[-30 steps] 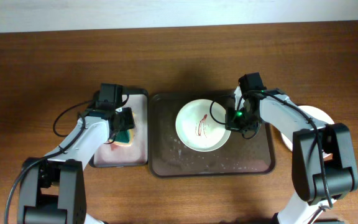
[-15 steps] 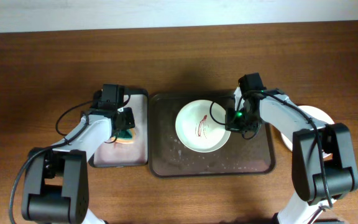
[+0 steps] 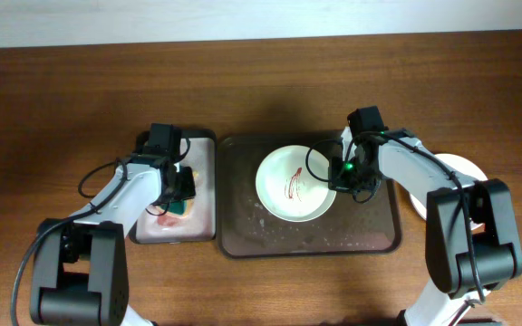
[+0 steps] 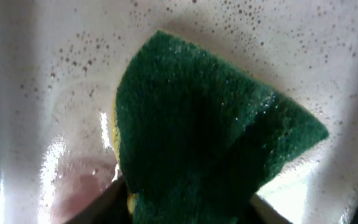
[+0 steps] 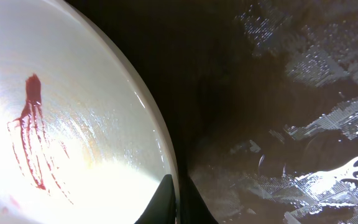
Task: Clean dirty plates on tray and stack at the side
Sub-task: 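Pick up the green sponge with the left gripper and lift it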
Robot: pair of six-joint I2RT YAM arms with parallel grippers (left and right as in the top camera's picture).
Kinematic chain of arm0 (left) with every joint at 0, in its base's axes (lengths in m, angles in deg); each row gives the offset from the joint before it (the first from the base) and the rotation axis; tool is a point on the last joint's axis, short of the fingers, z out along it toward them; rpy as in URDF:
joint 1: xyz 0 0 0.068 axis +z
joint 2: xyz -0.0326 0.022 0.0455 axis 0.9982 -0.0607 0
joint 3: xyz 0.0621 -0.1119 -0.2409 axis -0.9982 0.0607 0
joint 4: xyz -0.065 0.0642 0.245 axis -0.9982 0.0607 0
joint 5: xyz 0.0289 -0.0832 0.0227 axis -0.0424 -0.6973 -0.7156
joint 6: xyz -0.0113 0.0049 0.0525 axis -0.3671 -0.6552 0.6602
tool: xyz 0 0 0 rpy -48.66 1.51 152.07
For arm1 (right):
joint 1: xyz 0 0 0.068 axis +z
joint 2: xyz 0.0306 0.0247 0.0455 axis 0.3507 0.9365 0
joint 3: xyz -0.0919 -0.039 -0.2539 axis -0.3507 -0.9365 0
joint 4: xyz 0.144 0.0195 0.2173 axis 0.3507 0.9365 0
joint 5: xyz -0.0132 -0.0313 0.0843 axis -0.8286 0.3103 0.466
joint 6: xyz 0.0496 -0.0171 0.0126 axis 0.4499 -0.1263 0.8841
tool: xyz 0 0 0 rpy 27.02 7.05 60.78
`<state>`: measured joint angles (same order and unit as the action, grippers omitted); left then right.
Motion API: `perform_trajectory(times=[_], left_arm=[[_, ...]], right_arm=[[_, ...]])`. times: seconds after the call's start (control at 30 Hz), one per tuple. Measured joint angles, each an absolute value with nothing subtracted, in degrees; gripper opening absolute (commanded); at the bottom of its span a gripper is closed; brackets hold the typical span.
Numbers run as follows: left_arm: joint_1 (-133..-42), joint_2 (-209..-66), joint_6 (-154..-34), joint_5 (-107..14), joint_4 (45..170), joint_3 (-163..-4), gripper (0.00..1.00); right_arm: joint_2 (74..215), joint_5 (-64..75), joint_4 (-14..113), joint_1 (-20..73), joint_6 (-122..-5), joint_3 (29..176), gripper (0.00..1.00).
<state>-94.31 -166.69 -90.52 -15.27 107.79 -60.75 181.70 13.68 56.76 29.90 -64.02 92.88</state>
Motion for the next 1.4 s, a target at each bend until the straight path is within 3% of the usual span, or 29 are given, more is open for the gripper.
perform_trajectory(times=[0.13, 0.5, 0.73, 1.4], left_arm=[[-94.31, -166.67, -90.12, -15.88, 108.27, -60.77, 0.0], [-94.31, -163.02, -90.34, -16.1, 110.3, -60.75, 0.0], [-94.31, -150.0, -89.79, -10.57, 101.32, -61.1, 0.0], [-94.31, -144.73, -87.15, -5.06, 100.86, -61.1, 0.0]], right_arm=[[181.7, 13.68, 56.76, 29.9, -64.02, 92.88, 0.04], [181.7, 13.66, 56.76, 29.9, -64.07, 92.88, 0.04], [181.7, 13.66, 56.76, 29.9, -64.05, 92.88, 0.04], [181.7, 13.68, 56.76, 29.9, -64.05, 92.88, 0.04]])
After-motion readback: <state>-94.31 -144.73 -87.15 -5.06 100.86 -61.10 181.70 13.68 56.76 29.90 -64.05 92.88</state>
